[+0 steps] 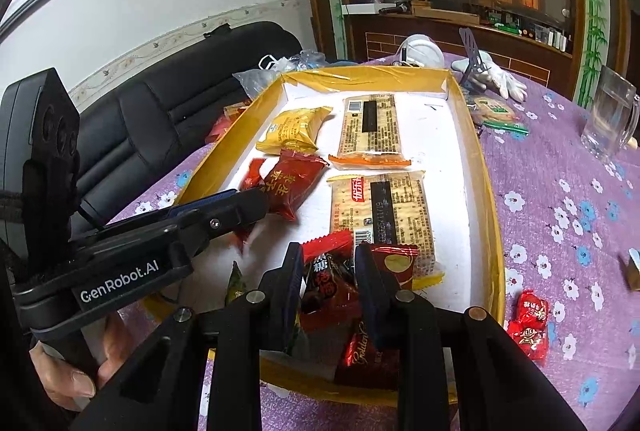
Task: Organize snacks
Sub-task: 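Lower both red candies into the box, then open both tools to release the red candies into the box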
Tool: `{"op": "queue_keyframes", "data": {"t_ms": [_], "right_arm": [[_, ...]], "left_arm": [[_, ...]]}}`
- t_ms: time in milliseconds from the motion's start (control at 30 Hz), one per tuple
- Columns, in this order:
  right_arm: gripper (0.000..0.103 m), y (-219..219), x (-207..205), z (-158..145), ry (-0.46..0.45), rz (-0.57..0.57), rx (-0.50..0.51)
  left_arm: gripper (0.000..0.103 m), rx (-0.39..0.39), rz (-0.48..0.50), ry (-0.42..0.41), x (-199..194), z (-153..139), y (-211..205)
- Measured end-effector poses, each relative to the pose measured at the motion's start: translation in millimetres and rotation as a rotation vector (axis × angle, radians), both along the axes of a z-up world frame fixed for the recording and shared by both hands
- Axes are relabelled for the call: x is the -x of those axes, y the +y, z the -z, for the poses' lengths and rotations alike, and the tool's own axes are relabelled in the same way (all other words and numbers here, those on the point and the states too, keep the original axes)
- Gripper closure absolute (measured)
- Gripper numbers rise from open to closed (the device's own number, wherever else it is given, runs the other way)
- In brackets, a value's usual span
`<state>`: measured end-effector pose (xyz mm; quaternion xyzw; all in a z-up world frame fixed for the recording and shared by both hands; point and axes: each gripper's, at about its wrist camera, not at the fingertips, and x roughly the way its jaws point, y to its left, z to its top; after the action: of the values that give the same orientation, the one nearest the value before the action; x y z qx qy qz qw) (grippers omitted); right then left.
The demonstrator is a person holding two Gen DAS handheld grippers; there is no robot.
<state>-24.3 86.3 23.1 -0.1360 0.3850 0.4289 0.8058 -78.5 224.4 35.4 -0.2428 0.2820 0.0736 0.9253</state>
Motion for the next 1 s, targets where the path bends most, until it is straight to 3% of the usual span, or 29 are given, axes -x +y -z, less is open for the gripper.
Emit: {"op": "queue_keyframes", "data": {"t_ms": [133, 367, 1000], "right_arm": [[0.075, -2, 0, -2, -0.009, 0.001, -0.005], [0.068, -8, -2, -9, -0.019, 0.018, -0.032], [0.061, -31, -18, -20, 0.023, 0.102, -0.106]], "left_arm": [[0.061, -0.004, -0.017, -0.028, 4, -3, 2], [0.059, -0.007, -0.026, -0.043, 5, -4, 4], [0.053, -0.001, -0.063, -0.029, 5, 0, 7]]}}
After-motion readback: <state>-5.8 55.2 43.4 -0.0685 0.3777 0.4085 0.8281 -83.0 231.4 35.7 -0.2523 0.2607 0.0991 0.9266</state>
